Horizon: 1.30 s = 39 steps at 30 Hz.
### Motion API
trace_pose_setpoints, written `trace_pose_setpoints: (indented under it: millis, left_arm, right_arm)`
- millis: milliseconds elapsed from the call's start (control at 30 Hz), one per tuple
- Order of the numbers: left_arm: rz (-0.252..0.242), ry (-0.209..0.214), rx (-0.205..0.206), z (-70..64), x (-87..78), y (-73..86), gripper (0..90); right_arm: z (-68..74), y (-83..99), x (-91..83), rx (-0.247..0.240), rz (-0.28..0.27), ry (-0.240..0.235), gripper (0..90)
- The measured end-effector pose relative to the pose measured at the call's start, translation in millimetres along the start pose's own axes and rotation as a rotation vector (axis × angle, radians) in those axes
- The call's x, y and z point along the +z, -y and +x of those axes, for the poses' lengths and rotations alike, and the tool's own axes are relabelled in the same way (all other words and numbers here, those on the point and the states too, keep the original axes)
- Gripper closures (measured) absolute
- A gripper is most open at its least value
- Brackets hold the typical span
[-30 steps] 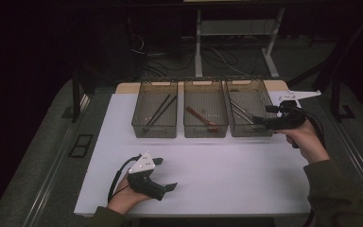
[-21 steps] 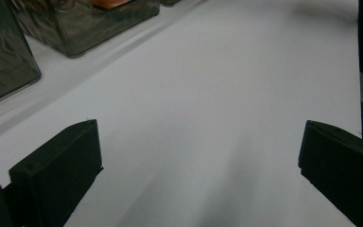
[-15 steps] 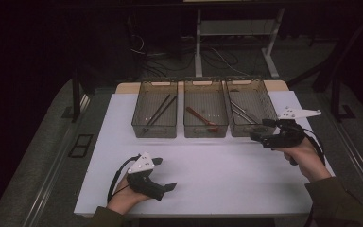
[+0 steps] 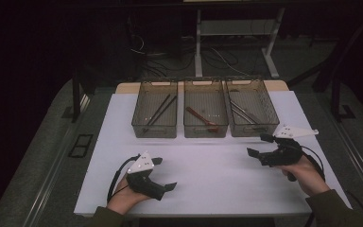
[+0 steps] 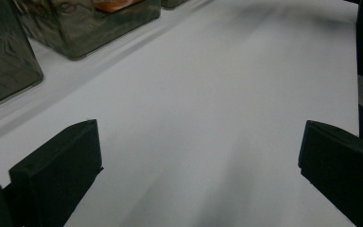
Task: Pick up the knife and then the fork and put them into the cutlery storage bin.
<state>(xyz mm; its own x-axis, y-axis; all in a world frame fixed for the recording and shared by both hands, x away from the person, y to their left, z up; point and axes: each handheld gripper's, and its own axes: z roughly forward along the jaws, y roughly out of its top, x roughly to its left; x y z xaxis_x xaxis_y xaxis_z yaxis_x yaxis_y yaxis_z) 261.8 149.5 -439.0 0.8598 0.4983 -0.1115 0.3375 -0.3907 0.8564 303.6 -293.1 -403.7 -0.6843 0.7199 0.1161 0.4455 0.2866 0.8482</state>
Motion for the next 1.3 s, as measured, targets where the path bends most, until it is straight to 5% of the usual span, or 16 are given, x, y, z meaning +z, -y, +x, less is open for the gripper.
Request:
trace_pose_setpoints:
  millis: [300,733,1300]
  left_arm:
    - [-0.002,0.001,-0.002,-0.5,0.5,-0.1,0.0]
    - [-0.003,0.001,-0.002,-0.4,0.3,0.0,0.0]
    - [0.004,-0.001,0.000,-0.2,1.3,0.6,0.0]
  right_arm:
    - [15.4,26.7,-3.3,0.005,0.004,-0.037,15.8]
    - [22.9,51.2,-10.3,0.027,-0.011,-0.016,15.8]
    - [24.8,56.9,-8.0,-0.009,0.024,-0.007,15.7]
